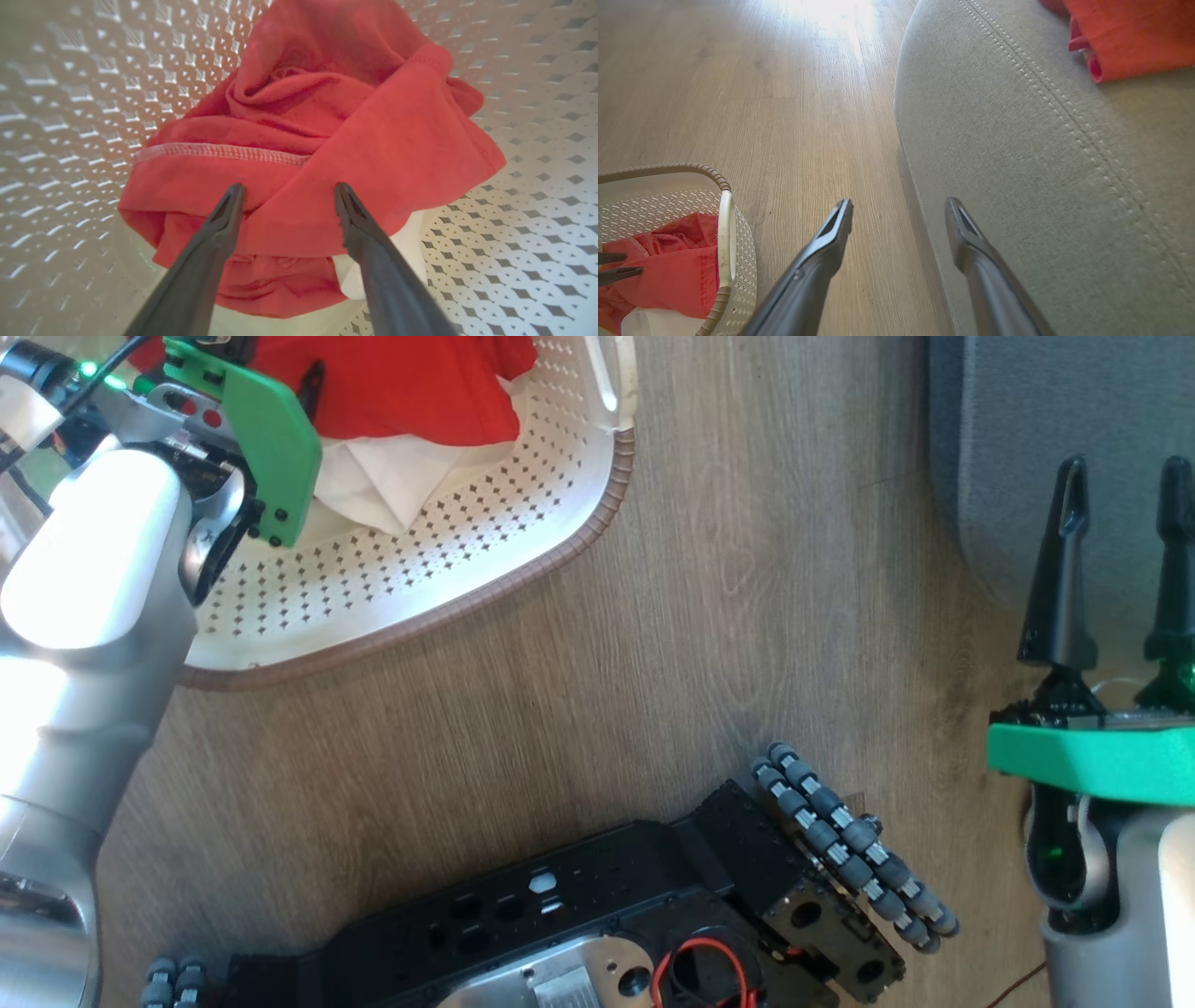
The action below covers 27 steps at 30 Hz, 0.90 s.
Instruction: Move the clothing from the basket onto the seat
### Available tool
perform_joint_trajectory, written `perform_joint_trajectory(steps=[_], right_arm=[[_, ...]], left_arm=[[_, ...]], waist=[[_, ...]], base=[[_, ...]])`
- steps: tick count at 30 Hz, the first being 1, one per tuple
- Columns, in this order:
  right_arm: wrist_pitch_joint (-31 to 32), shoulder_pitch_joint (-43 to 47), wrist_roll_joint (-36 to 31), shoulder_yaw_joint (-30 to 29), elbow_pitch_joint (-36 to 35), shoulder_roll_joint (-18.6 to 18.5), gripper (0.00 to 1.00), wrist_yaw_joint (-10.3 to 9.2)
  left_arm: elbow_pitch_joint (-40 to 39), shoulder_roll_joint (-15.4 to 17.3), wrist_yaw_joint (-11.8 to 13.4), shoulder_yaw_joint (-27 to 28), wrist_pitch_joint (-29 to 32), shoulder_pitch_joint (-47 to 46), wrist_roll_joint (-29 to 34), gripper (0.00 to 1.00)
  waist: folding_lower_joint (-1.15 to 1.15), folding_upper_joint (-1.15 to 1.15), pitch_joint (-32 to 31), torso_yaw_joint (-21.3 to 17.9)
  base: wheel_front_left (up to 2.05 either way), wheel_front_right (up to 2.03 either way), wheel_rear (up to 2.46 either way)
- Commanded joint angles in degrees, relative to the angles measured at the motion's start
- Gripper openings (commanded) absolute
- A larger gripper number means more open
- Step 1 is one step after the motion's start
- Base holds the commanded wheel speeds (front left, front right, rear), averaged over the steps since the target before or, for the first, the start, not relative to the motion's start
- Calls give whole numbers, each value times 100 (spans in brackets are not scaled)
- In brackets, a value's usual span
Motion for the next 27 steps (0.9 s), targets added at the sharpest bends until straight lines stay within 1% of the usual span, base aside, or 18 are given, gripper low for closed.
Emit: perform_joint_trajectory(steps=[1,19,20,21,23,24,25,27], right_arm=[[-26,411,-27,106,-185,-60,100,40],[-26,666,-307,240,-483,-60,100,40],[-26,678,-321,241,-501,-60,100,40],[-26,690,-337,244,-517,-60,100,40],[-26,712,-360,251,-546,-60,100,40],[-26,720,-367,252,-558,-60,100,40],[-26,726,-372,253,-569,-60,100,40],[-26,731,-376,247,-577,-60,100,40]], left_arm=[[-76,130,-40,96,-74,-33,-44,100],[-18,341,-217,-111,-521,52,-427,100],[-27,349,-222,-133,-549,66,-466,83],[-43,359,-225,-161,-584,72,-496,48],[-72,383,-230,-228,-642,74,-547,27],[-91,391,-232,-265,-666,72,-577,4],[-119,400,-233,-311,-689,68,-606,0],[-208,414,-235,-434,-726,67,-694,0]], waist=[[0,0,25,46],[0,0,183,325],[0,0,185,339],[0,0,187,350],[0,0,191,367],[0,0,193,374],[0,0,196,379],[0,0,198,391]], base=[[0,0,0],[0,0,0],[0,0,0],[0,0,0],[0,0,0],[0,0,0],[0,0,0],[0,0,0]])
